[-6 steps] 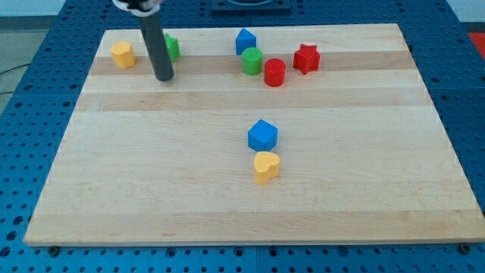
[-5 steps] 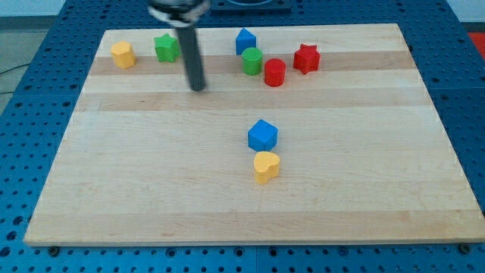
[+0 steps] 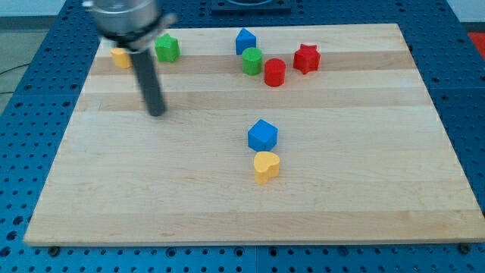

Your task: Push the yellow hexagon into the green star

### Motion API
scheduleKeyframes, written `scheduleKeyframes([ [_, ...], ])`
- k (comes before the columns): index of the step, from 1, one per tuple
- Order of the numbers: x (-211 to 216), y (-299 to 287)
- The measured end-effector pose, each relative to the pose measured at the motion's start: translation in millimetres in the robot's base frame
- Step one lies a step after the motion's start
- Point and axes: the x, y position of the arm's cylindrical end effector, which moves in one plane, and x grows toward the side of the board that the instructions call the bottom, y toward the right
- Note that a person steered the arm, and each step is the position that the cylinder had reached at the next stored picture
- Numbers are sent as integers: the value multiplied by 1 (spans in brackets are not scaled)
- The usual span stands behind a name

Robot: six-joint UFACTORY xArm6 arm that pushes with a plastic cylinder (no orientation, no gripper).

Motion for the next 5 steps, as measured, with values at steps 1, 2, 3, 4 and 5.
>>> scheduleKeyframes([
  [1,-19,-58],
  [2,-36,-90],
  [3,-50,-107],
  [4,-54,-107],
  [5,-90,-107],
])
